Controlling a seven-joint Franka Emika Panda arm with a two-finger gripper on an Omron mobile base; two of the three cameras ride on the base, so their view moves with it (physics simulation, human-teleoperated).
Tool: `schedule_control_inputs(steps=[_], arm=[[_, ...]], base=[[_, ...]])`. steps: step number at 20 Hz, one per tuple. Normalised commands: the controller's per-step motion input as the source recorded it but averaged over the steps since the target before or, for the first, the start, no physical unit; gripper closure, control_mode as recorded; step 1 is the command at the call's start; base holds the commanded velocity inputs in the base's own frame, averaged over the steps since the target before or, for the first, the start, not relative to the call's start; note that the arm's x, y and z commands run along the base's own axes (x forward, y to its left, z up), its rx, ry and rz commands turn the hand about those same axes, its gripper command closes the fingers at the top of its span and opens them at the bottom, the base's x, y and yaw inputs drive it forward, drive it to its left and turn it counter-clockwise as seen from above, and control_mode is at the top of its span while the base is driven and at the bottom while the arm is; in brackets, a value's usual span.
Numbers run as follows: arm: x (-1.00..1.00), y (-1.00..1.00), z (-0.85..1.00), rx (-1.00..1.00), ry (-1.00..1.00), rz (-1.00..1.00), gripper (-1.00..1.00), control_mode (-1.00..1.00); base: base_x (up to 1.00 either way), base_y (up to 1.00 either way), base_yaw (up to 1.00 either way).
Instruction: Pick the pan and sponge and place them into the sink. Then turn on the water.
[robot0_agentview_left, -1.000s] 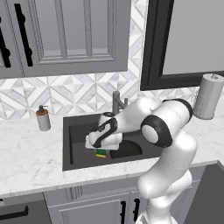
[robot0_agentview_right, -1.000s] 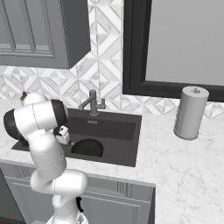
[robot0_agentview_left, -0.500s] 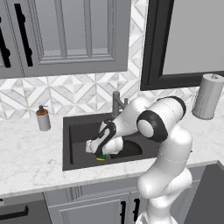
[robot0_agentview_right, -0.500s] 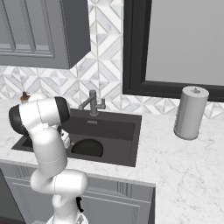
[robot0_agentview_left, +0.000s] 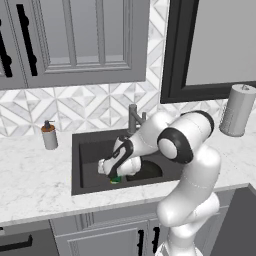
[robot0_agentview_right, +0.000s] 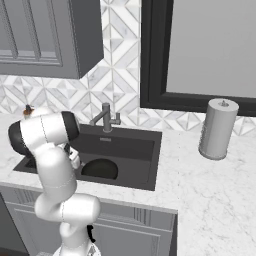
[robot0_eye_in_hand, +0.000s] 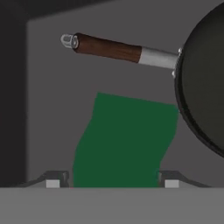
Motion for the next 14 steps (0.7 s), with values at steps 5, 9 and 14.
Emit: schedule_control_inputs(steps=[5, 9, 14], arm=[[0.0, -0.02, 0.44, 0.04, -0.07, 0.0, -1.0, -1.0], [0.0, -0.17, 0.59, 0.05, -0.1, 0.0, -1.0, -1.0], [-0.1, -0.27, 0.95, 0.07, -0.13, 0.0, -1.0, -1.0]], base=[[0.0, 0.0, 0.0], [0.0, 0.0, 0.0], [0.0, 0.0, 0.0]])
